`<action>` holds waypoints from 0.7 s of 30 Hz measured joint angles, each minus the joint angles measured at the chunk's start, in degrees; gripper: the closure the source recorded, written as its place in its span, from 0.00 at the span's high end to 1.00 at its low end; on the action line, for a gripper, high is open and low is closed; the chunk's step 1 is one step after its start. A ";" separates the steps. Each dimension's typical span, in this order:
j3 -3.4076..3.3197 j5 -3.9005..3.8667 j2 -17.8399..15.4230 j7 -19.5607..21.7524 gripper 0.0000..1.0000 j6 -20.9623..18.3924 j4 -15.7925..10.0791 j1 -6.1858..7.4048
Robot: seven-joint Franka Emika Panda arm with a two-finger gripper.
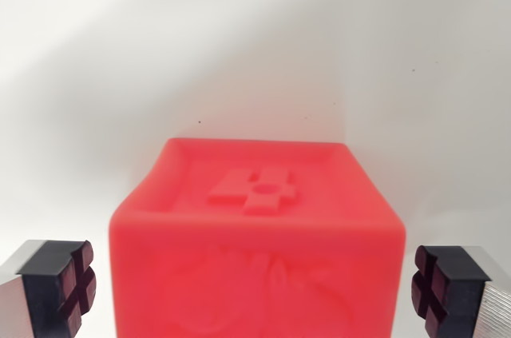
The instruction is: Destack cube
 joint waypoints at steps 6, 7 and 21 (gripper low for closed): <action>-0.04 0.00 -2.32 0.02 1.00 -1.78 -0.52 0.02; -0.04 0.00 -2.54 0.02 1.00 -1.94 -0.57 0.02; -0.23 -0.26 -9.95 0.16 1.00 -7.80 -2.02 0.12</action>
